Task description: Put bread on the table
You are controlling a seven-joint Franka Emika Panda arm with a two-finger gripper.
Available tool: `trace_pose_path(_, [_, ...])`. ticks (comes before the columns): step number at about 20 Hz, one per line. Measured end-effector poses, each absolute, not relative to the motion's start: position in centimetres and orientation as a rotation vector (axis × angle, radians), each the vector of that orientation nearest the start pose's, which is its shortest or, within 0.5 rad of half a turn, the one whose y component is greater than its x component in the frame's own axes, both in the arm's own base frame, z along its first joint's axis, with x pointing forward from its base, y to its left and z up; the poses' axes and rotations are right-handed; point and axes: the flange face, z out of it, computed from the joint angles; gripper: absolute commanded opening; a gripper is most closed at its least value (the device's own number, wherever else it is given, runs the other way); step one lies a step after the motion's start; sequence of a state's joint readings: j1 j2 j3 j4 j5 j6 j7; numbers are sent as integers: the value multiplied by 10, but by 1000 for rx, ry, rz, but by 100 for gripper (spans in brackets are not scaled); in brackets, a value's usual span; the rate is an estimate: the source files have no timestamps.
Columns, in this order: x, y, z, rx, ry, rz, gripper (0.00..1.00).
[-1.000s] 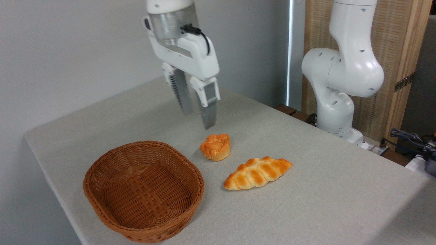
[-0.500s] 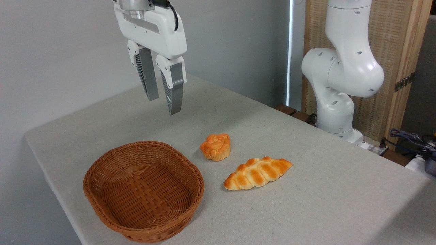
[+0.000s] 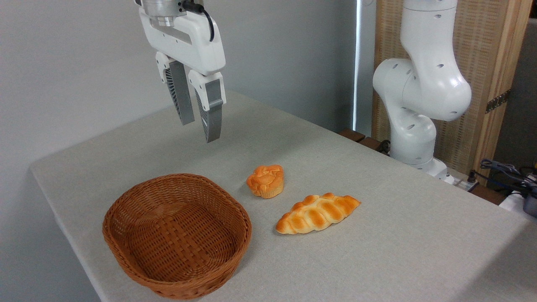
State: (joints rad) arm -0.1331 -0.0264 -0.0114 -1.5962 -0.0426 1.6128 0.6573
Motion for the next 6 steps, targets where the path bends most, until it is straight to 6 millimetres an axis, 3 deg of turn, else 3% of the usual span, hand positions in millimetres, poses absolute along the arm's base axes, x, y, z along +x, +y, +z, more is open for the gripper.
trace_pose_path(6, [546, -68, 631, -2936, 1194, -82, 100])
